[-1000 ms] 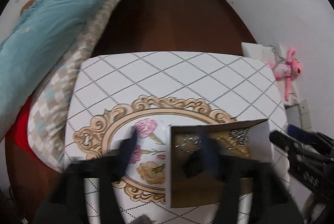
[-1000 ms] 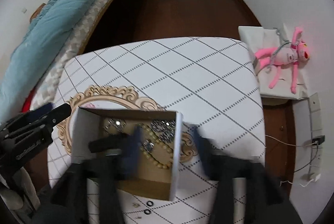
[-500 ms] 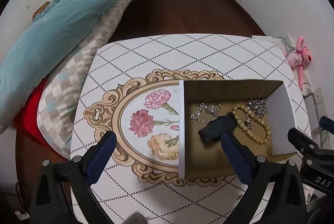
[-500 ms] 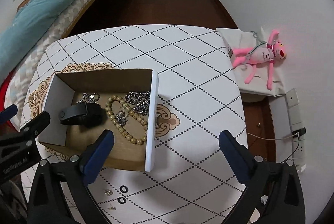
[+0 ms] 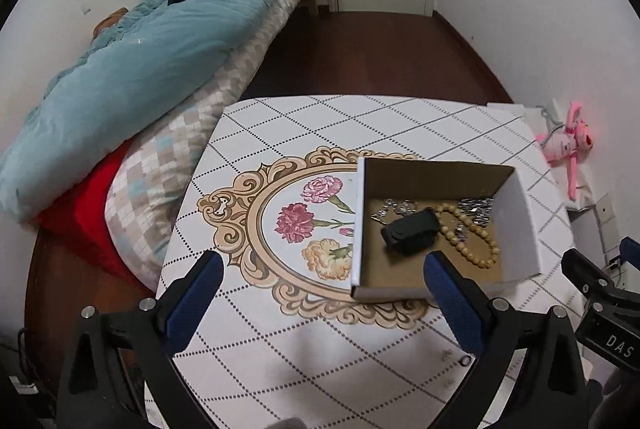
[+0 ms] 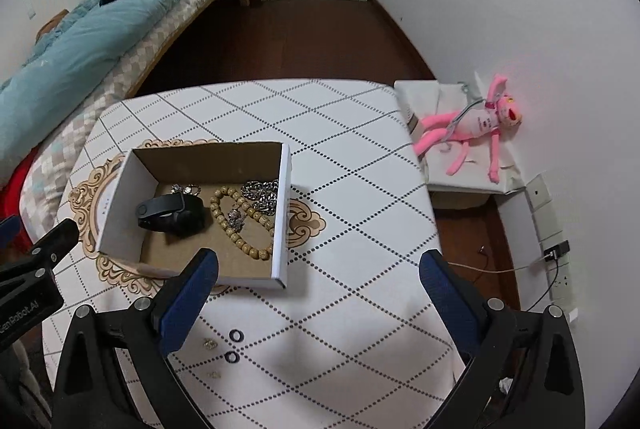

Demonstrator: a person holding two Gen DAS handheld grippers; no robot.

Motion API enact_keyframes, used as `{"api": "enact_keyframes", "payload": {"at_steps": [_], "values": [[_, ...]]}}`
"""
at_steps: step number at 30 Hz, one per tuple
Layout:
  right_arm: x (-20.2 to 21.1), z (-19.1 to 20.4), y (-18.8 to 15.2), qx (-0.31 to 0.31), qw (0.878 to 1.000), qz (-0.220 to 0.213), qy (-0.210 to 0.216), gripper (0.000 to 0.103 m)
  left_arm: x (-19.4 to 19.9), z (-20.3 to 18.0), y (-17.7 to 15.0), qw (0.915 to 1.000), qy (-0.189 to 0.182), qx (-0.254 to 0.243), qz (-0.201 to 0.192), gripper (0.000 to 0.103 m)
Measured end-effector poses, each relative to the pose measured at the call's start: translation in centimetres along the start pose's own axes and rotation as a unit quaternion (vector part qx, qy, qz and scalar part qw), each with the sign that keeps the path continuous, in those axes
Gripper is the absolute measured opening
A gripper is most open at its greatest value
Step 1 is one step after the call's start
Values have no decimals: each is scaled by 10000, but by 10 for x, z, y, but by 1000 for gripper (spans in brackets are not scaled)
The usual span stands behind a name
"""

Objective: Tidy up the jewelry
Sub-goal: 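Grasp a black ring earring with the right tool while the left tool grasps a gold stud earring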

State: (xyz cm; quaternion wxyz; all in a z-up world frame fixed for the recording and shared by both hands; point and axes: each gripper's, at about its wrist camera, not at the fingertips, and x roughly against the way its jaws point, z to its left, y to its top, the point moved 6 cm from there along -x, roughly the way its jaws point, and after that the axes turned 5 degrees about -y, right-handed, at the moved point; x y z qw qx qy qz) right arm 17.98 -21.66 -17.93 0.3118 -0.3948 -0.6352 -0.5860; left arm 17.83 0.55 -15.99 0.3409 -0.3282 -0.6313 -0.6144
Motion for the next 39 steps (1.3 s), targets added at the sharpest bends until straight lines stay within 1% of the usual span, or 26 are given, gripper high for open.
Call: {"api": "enact_keyframes", "payload": {"at_steps": [9,12,15,18,21,24,26,27,28,29,31,35,37,38,39], "values": [[65,-15,-2,-178,9982,-570,13,102,55,-13,-6,9988,-329,-59,-357,102],[84,-17,-2,-240,9971,-715,70,102,71,-17,-5,9980,-435,-92,-458,102],[96,-20,-4,-291,9965,-762,176,102,81,-18,-6,9975,-507,-61,-487,102],[90,-17,-12,-294,9976,-562,294,102,79,-16,-12,9979,-499,-19,-420,102],[60,-9,-30,-217,9989,-137,386,102,60,-11,-28,9988,-454,-18,-194,102],[19,3,-53,-212,9966,309,739,101,22,-4,-55,9994,-249,-29,253,102],[-9,11,-68,-284,9920,636,1048,93,-1,1,-73,9983,-183,25,559,102],[-21,16,-75,-297,9898,767,1163,83,-13,4,-82,9971,-171,76,741,102],[-34,21,-81,-285,9883,880,1217,77,-28,8,-93,9953,-144,135,946,102],[-42,25,-88,-253,9877,919,1238,76,-35,10,-101,9943,-124,151,1053,102],[-53,34,-95,-127,9886,891,1203,71,-49,14,-114,9928,-23,125,1192,102],[-64,52,-102,231,9903,801,1110,66,-63,20,-127,9910,83,92,1331,102],[-68,60,-103,369,9905,796,1059,48,-67,23,-130,9903,105,90,1382,102],[-68,63,-102,443,9920,711,949,47,-69,24,-131,9901,110,83,1395,102],[-69,66,-103,514,9920,684,925,44,-69,25,-132,9900,119,76,1402,102]]}}
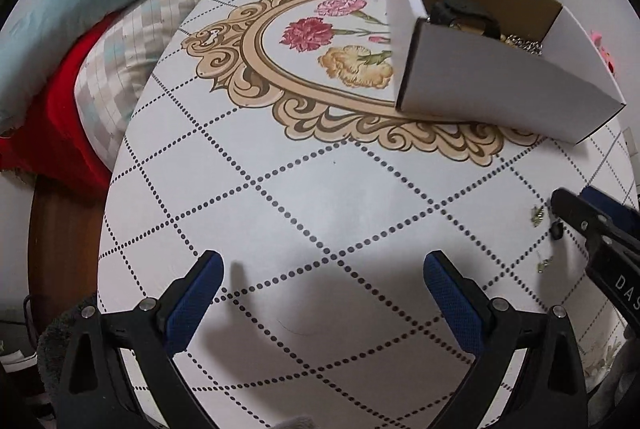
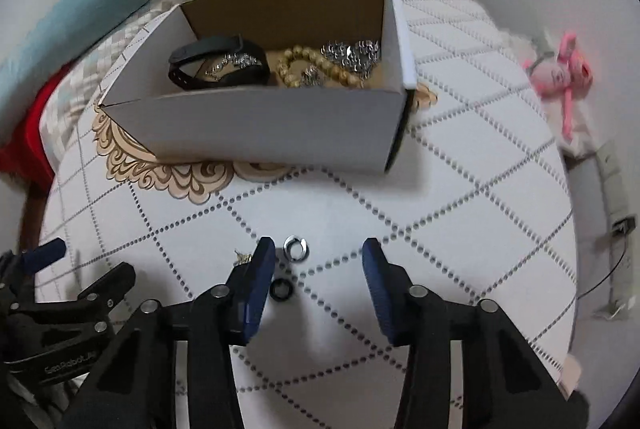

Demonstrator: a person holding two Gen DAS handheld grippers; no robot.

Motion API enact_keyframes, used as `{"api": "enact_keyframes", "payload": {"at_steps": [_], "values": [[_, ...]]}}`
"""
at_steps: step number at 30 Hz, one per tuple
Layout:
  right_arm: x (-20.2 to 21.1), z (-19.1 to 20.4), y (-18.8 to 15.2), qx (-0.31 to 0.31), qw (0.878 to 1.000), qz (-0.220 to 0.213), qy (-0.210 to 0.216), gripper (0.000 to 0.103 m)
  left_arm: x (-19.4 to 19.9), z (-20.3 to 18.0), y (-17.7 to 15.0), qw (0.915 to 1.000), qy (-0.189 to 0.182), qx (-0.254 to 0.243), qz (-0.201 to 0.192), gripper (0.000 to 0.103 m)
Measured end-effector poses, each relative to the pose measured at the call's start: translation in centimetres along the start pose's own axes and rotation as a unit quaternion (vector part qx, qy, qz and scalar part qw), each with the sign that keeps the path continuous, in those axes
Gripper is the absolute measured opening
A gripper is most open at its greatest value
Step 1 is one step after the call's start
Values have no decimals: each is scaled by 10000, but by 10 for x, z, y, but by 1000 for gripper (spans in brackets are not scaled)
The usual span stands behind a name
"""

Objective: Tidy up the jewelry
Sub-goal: 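Grasp a black ring earring with the right tool while the left tool grasps a gold stud earring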

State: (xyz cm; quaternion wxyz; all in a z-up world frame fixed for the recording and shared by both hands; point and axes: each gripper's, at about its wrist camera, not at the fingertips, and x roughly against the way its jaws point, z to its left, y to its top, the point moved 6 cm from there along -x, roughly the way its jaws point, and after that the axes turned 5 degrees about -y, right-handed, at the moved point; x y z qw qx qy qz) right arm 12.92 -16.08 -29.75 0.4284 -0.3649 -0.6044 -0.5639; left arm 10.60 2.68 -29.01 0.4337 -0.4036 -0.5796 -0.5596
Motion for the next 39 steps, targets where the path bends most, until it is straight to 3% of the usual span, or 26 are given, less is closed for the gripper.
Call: {"api": "enact_keyframes", "payload": {"at_steps": [2,5,6,14,21,27,29,30,32,35,39], "values": [[0,3,1,139,9997,-55,-177,38,-1,1,0,10000,5,-16,18,102],[1,10,-3,400,9986,-127,-319,16,-2,1,0,10000,11,-19,30,102],[2,11,-3,434,9985,-124,-321,13,-2,0,0,10000,11,-21,31,102],[25,-17,-2,-142,9995,-274,-23,12,16,-21,-1,9997,-142,-109,-184,102],[38,-64,-21,-692,9974,-179,-99,12,28,-80,-6,9943,-917,-469,-292,101],[38,-84,-35,-956,9951,-122,-214,12,23,-120,-15,9906,-1068,-807,-274,69],[39,-89,-37,-1004,9946,-135,-225,13,18,-126,-16,9904,-1024,-896,-257,49],[40,-91,-37,-1021,9944,-148,-239,13,19,-128,-16,9904,-952,-947,-321,48],[40,-92,-37,-1060,9940,-167,-232,13,18,-131,-14,9898,-884,-1043,-407,31],[40,-92,-36,-1059,9940,-170,-234,13,15,-128,-8,9891,-911,-1061,-461,14],[39,-91,-36,-1056,9940,-171,-222,13,12,-124,-2,9884,-977,-1048,-495,7]]}}
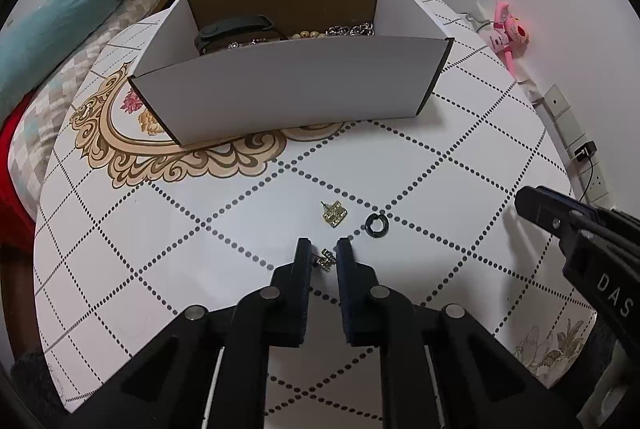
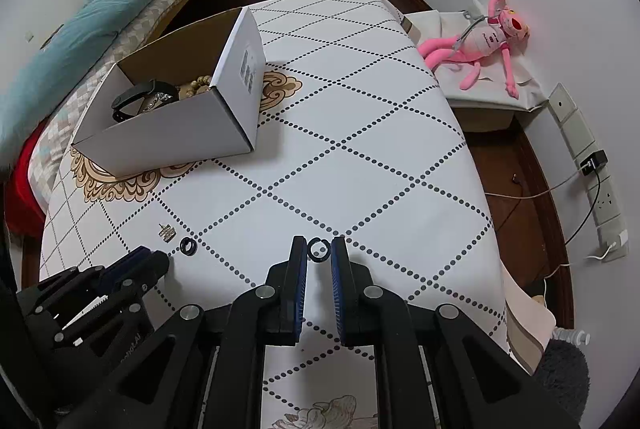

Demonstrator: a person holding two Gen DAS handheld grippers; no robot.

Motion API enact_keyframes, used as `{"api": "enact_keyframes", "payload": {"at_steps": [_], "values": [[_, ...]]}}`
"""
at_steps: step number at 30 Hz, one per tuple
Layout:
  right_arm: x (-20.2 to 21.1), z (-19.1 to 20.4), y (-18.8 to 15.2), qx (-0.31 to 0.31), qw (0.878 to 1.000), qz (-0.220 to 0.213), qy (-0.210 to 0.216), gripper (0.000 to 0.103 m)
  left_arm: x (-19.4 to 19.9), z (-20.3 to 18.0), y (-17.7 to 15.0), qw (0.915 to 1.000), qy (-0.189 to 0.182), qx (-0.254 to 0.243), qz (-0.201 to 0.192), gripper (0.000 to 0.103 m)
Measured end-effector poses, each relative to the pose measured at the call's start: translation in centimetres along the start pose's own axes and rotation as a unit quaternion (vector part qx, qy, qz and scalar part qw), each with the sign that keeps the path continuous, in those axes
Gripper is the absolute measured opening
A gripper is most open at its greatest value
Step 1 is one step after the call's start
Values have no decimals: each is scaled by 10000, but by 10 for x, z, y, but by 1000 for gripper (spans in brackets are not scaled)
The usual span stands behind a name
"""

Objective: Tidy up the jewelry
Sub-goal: 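Grasp a black ring earring with the right tool while the left tool grasps a gold stud earring, then drop the black ring and gold stud into the box from both tools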

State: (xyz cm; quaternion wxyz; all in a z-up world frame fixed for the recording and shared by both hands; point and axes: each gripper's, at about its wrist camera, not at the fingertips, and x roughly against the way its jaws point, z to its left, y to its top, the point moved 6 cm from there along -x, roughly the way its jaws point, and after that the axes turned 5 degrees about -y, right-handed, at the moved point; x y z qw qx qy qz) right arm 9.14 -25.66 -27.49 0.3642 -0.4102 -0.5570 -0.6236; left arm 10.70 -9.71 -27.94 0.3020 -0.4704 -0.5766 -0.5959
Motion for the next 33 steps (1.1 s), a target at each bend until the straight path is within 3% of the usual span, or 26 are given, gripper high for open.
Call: {"api": "enact_keyframes", "payload": {"at_steps": [9,14,19,23,28,33], "values": [[18,8,8,-29,9997,-179,142,13,11,6,-2,9998,-185,90,-66,6],[40,18,22,-62,9985,-361,404,13,43,14,10,9980,-500,291,-251,6],[62,34,52,-70,9954,-594,751,13,90,33,49,9937,-776,493,-645,6],[66,53,89,-14,9926,-700,989,13,104,48,89,9924,-766,500,-818,6],[47,74,131,139,9924,-549,1096,13,92,69,127,9930,-671,584,-772,6],[12,86,150,235,9934,-36,1120,13,67,83,149,9946,-661,618,-512,6]]}}
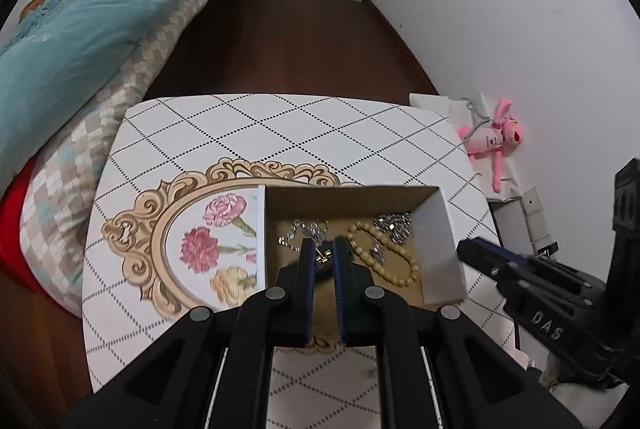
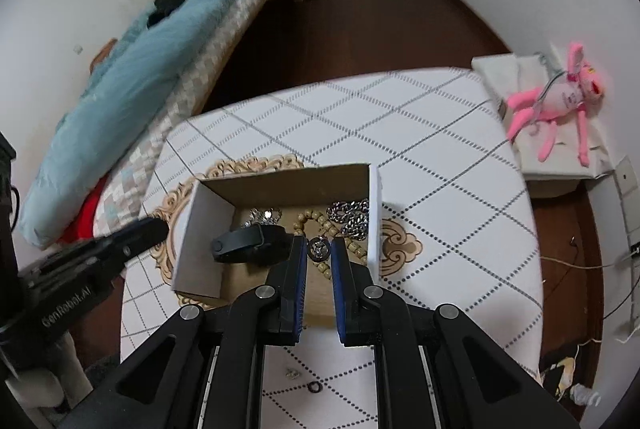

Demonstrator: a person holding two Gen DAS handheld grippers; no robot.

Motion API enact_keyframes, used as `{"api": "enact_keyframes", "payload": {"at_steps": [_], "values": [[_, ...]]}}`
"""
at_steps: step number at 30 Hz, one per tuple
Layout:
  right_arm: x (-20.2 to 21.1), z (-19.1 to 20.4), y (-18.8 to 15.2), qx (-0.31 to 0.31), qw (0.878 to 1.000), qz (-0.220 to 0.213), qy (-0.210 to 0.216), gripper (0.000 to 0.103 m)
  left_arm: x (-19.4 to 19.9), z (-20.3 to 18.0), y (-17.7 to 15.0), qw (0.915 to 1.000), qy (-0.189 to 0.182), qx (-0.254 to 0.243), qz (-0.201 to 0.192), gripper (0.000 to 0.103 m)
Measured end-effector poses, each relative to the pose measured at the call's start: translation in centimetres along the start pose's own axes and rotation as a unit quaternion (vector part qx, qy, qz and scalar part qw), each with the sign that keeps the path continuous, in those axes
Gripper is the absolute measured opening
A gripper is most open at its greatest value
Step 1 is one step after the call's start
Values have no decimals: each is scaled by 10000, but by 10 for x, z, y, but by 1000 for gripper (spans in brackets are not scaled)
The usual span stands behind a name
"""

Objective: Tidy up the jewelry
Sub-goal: 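Drop the black ring and gold stud into the box from both tools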

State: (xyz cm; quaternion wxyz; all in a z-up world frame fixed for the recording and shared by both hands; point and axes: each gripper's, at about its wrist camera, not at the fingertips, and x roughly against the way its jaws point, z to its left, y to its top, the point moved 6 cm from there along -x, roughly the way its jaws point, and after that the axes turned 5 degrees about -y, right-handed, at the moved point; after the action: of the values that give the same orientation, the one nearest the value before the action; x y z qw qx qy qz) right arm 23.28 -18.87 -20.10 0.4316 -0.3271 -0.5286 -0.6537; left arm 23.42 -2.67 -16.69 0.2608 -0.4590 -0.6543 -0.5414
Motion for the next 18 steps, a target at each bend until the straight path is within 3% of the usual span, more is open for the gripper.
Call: {"api": "enact_keyframes", "payload": {"at_steps": [7,9,11,12,14,15,16,17,18], "values": [[-36,0,5,141,9968,791,-56,18,-22,9,19,9986,346,41,397,13],[-34,-1,6,165,9970,750,-98,37,-23,12,21,9979,517,44,394,29],[-32,-1,8,172,9973,711,-116,44,-20,17,22,9976,613,77,316,73],[-30,-1,10,190,9974,675,-162,44,-18,20,23,9973,674,104,271,78],[-25,-3,11,244,9975,603,-270,44,-14,24,23,9971,725,113,178,79],[-23,-5,11,285,9971,566,-421,50,-14,25,23,9969,758,116,170,79],[-21,-7,11,348,9961,516,-628,66,-13,27,21,9964,824,96,168,83],[-19,-9,11,391,9951,480,-777,76,-13,28,20,9958,898,62,169,94],[-18,-11,9,460,9928,463,-1000,95,-12,29,18,9955,936,42,162,99]]}}
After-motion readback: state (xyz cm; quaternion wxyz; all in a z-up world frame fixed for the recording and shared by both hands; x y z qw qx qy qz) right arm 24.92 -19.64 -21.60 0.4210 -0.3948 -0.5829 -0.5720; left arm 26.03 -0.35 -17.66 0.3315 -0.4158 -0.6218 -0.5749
